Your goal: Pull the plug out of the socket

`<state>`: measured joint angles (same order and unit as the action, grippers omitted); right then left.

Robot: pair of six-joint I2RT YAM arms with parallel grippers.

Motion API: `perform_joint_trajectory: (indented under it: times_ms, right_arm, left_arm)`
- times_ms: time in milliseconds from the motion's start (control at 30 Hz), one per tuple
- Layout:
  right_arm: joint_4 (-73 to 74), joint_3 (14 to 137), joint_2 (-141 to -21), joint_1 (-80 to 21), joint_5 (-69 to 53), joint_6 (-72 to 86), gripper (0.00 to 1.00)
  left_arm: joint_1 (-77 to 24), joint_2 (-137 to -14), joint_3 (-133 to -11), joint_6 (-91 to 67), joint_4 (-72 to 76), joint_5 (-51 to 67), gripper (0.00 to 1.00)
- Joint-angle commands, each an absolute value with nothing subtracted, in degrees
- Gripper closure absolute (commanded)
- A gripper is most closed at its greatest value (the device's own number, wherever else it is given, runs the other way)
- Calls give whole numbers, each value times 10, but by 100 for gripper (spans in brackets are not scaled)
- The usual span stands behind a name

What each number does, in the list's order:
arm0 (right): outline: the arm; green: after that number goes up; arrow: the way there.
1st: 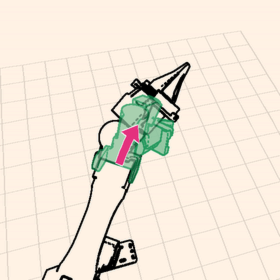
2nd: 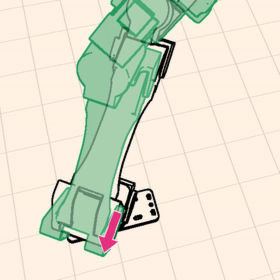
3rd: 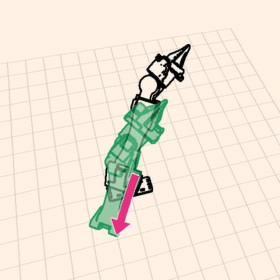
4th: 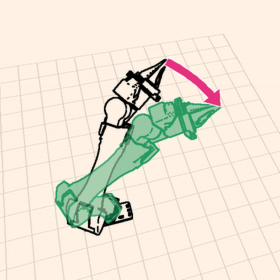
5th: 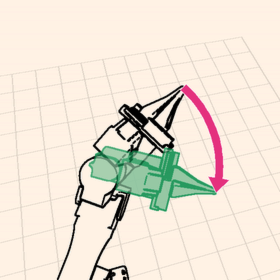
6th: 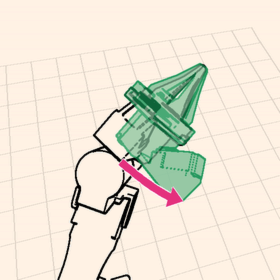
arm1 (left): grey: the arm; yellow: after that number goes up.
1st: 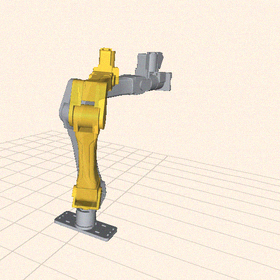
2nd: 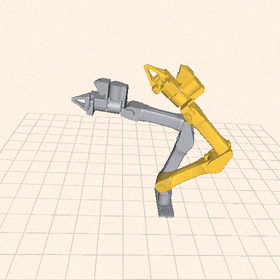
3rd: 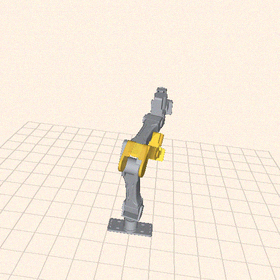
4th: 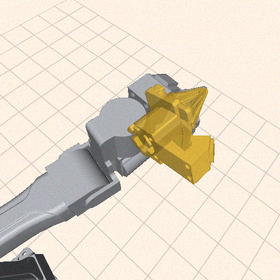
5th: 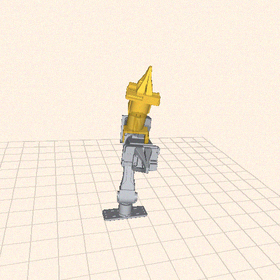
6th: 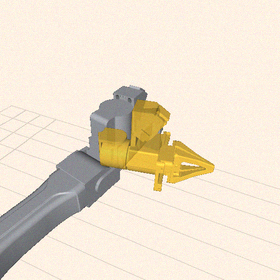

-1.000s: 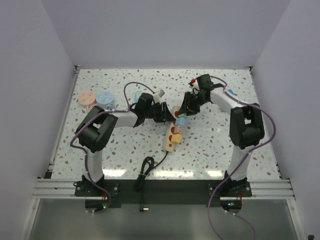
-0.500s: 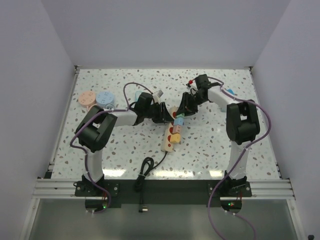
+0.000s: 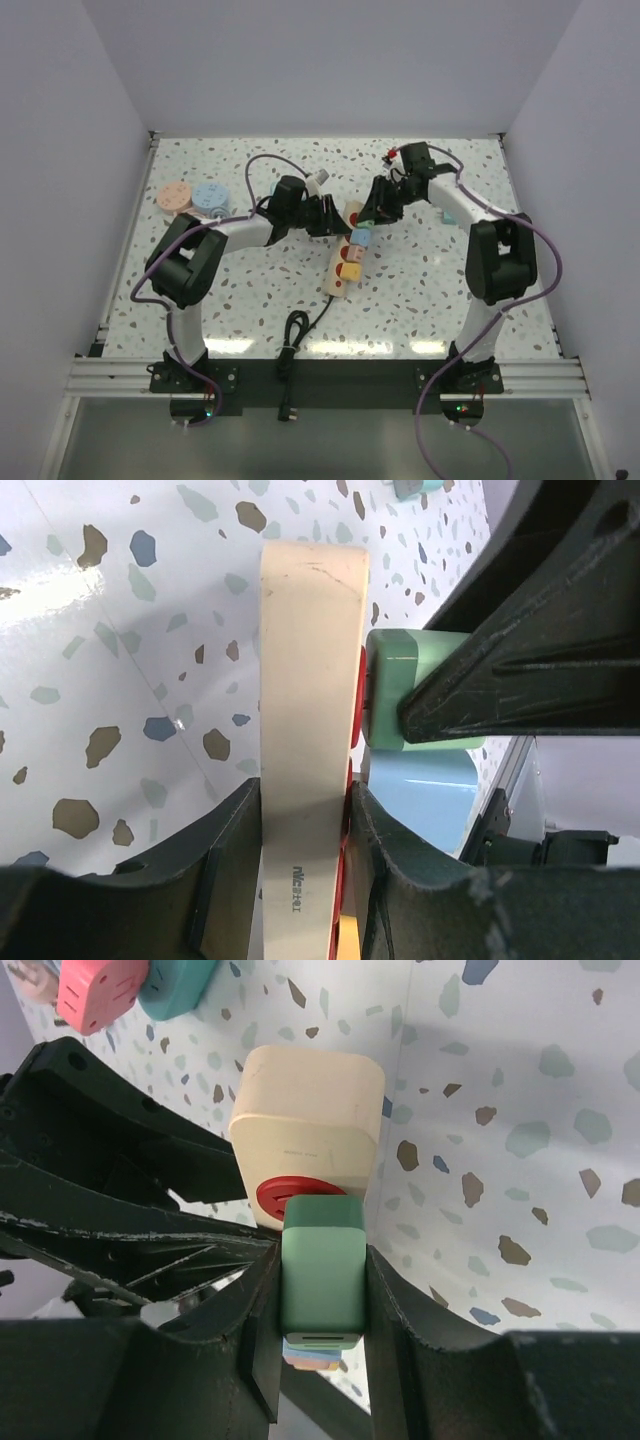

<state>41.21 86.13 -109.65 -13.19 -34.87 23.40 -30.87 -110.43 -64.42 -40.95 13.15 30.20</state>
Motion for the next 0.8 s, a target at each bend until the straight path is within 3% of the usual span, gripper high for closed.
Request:
perform_joint_trajectory:
  times_ms: [0,133,300,600,767]
  right_arm:
    - [297,787,-948,-140,-306,310,100]
    - [171,676,-932,-160,-262,355,100]
    - [263,730,-935,-148,-268,289,100]
    - [439,868,-995,-118,-405,163,100]
    - [413,864,-998,-112,-315,210,100]
  left_arm:
    - [-275,-1120,-642,-388,32,219,100]
    - [-274,-1124,-671,-392,29,226,100]
    - [-266,-1124,-689,-386,16,225,100]
    - [-236,-1114,-654,-378,24,227,100]
    - [-234,-1106,-651,-384,37,244,100]
